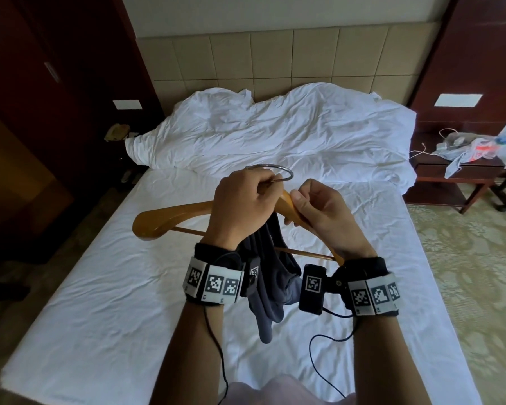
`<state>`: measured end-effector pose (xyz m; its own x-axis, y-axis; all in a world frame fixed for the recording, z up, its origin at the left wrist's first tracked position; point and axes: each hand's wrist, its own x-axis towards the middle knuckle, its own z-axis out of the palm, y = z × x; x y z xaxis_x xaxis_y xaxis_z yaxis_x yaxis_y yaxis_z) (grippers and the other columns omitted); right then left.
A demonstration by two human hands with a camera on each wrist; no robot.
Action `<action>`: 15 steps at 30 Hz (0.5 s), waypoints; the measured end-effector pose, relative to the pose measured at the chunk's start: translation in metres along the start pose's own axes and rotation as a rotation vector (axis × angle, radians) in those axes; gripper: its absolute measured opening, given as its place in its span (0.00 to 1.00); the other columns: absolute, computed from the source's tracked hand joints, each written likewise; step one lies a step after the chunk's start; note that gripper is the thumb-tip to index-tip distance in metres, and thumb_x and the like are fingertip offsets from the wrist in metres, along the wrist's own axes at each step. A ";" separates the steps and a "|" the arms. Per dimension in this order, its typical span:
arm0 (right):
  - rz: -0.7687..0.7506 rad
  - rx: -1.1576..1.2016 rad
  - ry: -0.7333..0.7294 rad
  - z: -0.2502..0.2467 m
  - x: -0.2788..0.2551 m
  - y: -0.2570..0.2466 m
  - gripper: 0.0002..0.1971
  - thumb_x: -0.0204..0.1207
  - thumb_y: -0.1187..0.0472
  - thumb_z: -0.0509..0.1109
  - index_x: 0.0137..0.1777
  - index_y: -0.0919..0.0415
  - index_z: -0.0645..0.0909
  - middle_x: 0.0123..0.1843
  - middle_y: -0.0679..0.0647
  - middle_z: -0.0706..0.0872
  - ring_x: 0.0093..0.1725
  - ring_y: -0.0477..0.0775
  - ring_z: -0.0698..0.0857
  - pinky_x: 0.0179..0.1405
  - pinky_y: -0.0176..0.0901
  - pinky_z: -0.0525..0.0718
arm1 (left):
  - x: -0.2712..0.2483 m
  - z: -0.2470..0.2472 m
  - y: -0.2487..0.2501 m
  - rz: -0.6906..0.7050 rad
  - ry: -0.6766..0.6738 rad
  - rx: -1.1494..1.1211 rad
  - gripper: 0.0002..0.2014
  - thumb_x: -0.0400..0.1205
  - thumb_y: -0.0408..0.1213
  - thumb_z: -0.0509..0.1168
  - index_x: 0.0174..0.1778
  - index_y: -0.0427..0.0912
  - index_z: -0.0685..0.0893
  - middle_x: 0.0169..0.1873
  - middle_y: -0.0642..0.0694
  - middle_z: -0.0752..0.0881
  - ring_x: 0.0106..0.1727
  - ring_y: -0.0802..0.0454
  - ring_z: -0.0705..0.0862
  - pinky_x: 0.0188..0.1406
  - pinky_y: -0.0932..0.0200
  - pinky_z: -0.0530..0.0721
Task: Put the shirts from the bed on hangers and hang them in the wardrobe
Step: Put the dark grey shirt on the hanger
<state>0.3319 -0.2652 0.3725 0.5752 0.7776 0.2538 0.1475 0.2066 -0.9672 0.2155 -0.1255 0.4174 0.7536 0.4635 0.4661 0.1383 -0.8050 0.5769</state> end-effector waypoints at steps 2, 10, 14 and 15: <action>-0.005 0.030 0.044 0.005 0.003 0.000 0.14 0.88 0.60 0.71 0.43 0.64 0.73 0.40 0.67 0.87 0.42 0.56 0.89 0.45 0.44 0.86 | 0.000 0.002 -0.002 0.009 0.102 0.040 0.20 0.87 0.47 0.61 0.28 0.45 0.75 0.25 0.50 0.77 0.30 0.49 0.79 0.30 0.46 0.77; -0.084 0.320 0.163 -0.019 -0.003 -0.011 0.13 0.85 0.57 0.73 0.43 0.58 0.74 0.36 0.60 0.85 0.28 0.53 0.73 0.31 0.48 0.66 | 0.006 -0.014 -0.028 -0.122 0.443 0.010 0.26 0.90 0.47 0.60 0.24 0.43 0.70 0.18 0.52 0.71 0.20 0.53 0.68 0.23 0.54 0.62; 0.071 0.101 -0.022 -0.041 -0.010 -0.012 0.18 0.85 0.53 0.72 0.42 0.68 0.81 0.35 0.65 0.86 0.27 0.55 0.69 0.25 0.42 0.63 | 0.008 -0.019 -0.035 -0.180 0.522 -0.044 0.27 0.90 0.49 0.58 0.23 0.47 0.66 0.17 0.54 0.68 0.20 0.54 0.65 0.25 0.58 0.60; 0.143 -0.009 -0.067 -0.044 -0.009 -0.005 0.19 0.86 0.53 0.71 0.42 0.70 0.84 0.37 0.65 0.88 0.27 0.54 0.71 0.26 0.40 0.66 | 0.008 -0.019 -0.035 -0.185 0.533 -0.046 0.27 0.90 0.50 0.58 0.23 0.48 0.66 0.17 0.54 0.68 0.20 0.54 0.65 0.26 0.58 0.60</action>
<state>0.3611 -0.2995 0.3743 0.5359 0.8367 0.1131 0.0754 0.0860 -0.9934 0.2049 -0.0864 0.4134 0.2893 0.7276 0.6221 0.1999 -0.6815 0.7040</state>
